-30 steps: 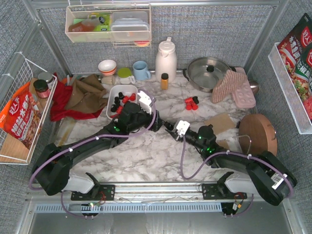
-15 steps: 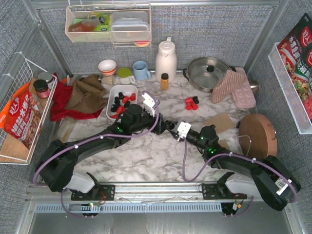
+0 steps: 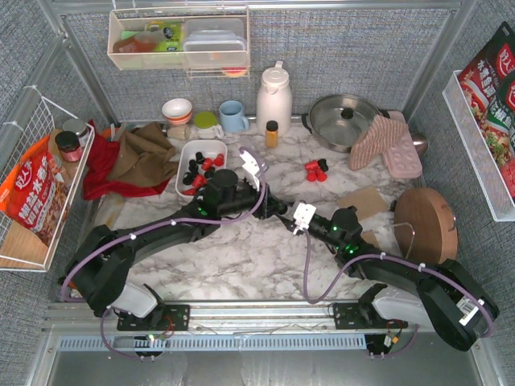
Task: Mix the coffee capsules in the storage basket
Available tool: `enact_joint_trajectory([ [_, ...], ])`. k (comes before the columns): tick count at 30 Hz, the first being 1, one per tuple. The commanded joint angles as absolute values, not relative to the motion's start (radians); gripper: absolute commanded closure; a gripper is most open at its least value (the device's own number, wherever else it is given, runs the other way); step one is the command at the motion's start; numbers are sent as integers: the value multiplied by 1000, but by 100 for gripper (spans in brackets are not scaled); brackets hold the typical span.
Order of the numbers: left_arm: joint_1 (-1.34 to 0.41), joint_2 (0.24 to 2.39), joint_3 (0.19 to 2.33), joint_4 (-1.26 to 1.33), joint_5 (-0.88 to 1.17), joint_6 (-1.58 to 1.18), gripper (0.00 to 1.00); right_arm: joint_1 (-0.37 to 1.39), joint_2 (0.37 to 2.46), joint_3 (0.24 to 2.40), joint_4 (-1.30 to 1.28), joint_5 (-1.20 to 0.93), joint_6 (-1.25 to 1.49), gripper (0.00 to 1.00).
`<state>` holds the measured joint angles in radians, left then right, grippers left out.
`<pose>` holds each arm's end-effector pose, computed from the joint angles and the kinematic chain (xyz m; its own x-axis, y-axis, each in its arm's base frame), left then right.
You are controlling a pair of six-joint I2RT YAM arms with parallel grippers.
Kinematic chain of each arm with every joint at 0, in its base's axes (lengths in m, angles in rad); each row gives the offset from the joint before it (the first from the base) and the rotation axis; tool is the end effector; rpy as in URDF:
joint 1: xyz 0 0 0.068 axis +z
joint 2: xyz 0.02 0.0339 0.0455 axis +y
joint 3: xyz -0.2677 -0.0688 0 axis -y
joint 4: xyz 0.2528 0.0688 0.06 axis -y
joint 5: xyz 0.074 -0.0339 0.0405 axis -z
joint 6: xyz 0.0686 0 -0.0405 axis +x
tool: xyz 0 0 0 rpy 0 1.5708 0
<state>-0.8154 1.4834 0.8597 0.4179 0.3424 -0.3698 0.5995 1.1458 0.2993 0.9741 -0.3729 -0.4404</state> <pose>0.2387 -0.2870 0.2529 -0.4599 -0.0082 -0.8879 0.7988 0.4328 -0.4178 0.1996 0.1667 0.2253 0.4462 -0.1759 -0.8775 -0.7004 0.5417 -0.4648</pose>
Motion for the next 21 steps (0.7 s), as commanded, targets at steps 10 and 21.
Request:
enact_joint_trajectory([
  [10,-785,1422,844,348,64,-367,83,598,1117,366,869,-250,-355,23],
  [21,-474,1504,946,267,-146,-359,76,510,1218,699,350,309,56,17],
])
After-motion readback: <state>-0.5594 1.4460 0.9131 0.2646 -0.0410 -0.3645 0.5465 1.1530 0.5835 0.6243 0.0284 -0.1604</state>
